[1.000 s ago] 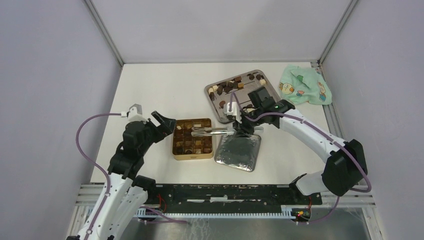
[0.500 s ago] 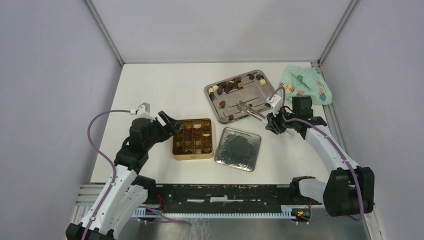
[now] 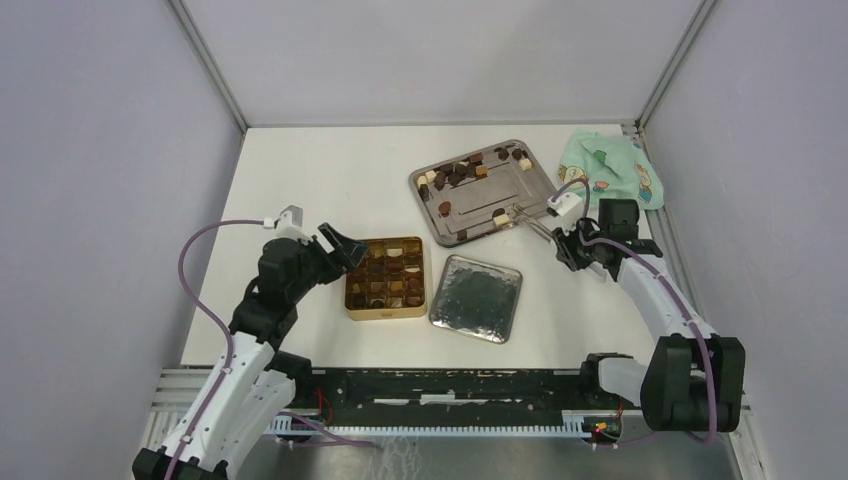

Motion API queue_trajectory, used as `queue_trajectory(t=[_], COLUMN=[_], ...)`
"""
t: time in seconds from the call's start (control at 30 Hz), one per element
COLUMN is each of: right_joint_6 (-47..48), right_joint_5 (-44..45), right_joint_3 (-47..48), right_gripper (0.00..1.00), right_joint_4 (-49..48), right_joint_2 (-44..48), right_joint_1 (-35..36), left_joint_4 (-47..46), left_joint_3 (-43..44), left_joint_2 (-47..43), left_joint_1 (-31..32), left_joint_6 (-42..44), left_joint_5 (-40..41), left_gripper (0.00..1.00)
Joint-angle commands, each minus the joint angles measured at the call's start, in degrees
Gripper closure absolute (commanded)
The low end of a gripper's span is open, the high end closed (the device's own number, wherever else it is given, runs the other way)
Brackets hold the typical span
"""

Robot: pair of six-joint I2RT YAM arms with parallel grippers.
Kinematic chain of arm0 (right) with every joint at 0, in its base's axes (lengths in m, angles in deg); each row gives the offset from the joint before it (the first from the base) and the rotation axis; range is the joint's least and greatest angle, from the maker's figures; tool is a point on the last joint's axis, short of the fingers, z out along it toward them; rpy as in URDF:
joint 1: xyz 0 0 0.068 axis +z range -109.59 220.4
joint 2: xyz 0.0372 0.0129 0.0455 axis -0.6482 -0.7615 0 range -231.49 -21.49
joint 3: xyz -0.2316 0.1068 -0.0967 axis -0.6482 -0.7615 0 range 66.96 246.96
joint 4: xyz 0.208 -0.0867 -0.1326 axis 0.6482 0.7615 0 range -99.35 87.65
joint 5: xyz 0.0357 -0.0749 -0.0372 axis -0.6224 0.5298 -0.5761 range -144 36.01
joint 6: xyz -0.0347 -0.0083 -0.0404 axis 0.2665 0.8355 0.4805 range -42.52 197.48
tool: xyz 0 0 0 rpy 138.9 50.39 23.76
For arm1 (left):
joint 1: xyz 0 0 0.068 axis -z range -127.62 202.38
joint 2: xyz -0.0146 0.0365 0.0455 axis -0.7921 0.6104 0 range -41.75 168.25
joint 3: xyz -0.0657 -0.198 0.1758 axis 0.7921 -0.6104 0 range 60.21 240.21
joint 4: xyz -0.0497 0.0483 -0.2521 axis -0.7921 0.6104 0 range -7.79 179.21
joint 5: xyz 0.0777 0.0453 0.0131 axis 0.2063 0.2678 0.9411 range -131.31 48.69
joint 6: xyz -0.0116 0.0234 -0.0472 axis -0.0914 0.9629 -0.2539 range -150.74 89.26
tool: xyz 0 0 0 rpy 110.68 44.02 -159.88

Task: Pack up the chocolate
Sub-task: Place the clamp at the center of the board.

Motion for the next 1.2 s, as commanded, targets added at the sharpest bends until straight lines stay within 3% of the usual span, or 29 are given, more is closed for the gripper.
queue_trajectory(t=[0.0,0.47,0.8,1.17], right_joint_6=[1.0,-6.7,-8.2,-6.8], right_joint_5=[1.2,1.1,4.3,5.3], right_joint_3=[0.1,-1.0,-2.6,-3.6], right_gripper=[0.66,0.64,0.60,0.45], right_joint_4=[-1.3,-9.7,-14.3,-13.7], right_joint_2=[1.5,-2.4,-10.4,-15.4], right_joint_1=[-4.0,-19.2,-19.6,-20.0], left_joint_4=[-2.8,-7.9,-11.3,-11.3], left_joint_3=[-0.1,1.9,2.4,3.1], left_joint_2=[-0.1,2.0,5.5,6.5], left_joint_1=[0.1,0.2,1.2,4.4], left_joint_6=[-1.2,-1.4,-1.5,-1.1], left_joint_5=[-1.8,-8.2,-11.9,-9.7], left_gripper=[0.15,0.15,0.16,0.16])
